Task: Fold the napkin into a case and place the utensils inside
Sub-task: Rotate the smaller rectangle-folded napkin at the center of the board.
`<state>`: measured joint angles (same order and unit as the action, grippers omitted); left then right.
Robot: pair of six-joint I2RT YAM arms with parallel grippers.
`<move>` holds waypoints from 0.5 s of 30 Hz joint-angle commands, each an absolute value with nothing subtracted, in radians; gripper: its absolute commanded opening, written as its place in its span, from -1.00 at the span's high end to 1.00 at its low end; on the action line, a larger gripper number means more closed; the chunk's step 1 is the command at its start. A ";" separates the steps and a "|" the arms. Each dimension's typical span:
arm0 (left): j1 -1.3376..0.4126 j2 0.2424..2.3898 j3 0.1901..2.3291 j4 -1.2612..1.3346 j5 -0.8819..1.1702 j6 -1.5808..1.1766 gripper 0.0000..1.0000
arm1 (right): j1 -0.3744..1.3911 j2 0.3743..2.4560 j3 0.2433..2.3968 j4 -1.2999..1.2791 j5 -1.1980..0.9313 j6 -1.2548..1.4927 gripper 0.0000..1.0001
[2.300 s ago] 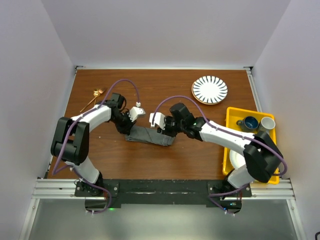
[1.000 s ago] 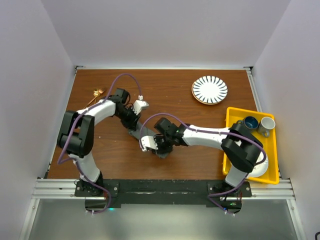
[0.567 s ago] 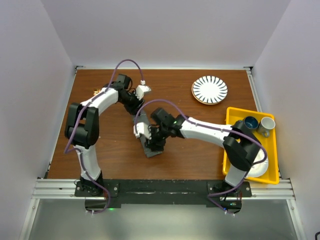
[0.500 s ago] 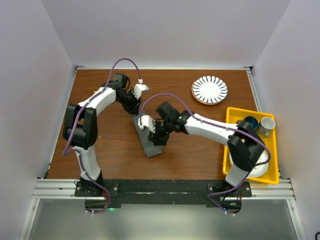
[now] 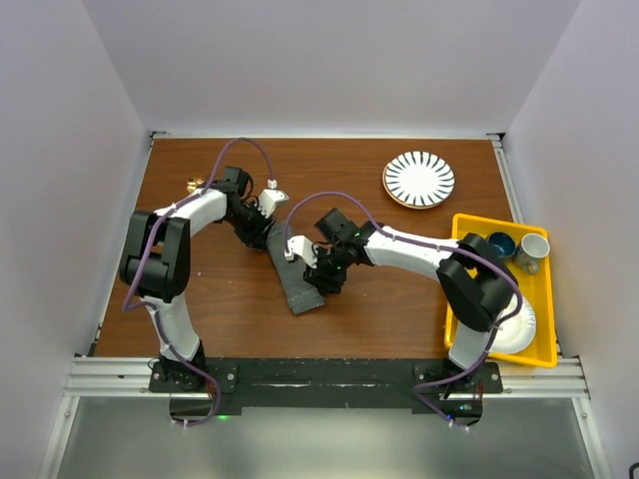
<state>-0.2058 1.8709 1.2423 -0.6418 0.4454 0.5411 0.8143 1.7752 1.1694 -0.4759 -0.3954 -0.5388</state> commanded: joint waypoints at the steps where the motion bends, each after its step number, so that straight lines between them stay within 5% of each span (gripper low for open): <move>1: -0.236 1.922 1.298 -0.597 0.440 0.522 0.23 | 0.831 1.818 1.150 -0.440 -0.391 -0.552 -0.02; 9: -0.259 1.936 1.345 -0.590 0.469 0.471 0.14 | 0.940 1.850 1.196 -0.429 -0.428 -0.546 -0.06; 15: -0.095 1.843 1.471 -0.620 0.537 0.393 -0.18 | 0.928 1.781 1.232 -0.485 -0.390 -0.517 -0.22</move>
